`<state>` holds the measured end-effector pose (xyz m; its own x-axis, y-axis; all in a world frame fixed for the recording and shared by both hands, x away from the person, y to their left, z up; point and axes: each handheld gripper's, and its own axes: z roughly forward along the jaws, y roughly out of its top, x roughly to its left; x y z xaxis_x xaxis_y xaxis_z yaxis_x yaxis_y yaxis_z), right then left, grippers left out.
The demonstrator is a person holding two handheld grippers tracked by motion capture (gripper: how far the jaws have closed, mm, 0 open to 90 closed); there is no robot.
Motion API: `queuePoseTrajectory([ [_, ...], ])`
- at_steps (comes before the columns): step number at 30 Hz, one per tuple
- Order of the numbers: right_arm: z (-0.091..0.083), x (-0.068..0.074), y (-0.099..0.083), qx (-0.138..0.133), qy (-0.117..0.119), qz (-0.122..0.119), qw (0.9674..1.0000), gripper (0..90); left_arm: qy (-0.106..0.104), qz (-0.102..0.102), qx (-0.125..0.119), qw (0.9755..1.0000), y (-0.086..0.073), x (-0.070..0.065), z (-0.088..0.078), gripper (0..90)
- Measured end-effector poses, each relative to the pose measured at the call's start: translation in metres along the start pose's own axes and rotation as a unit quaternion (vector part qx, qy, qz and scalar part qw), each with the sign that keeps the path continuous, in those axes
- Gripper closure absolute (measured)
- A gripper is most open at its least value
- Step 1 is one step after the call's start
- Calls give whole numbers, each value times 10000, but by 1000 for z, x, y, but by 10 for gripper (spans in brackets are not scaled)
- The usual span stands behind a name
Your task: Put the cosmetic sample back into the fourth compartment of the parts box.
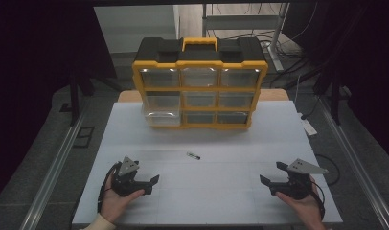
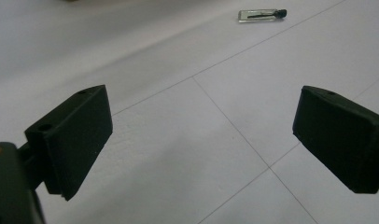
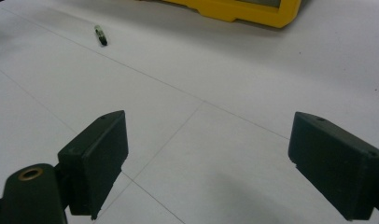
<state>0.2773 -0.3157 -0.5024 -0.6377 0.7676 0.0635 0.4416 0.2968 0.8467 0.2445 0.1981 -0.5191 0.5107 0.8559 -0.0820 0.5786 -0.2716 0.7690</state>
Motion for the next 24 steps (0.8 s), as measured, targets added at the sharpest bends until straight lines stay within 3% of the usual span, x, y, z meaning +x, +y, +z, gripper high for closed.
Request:
queuePoseTrajectory([
  [24,2,2,2,6,49,46,10000,133,-53,98,75,9999,-3,-2,0,62],
])
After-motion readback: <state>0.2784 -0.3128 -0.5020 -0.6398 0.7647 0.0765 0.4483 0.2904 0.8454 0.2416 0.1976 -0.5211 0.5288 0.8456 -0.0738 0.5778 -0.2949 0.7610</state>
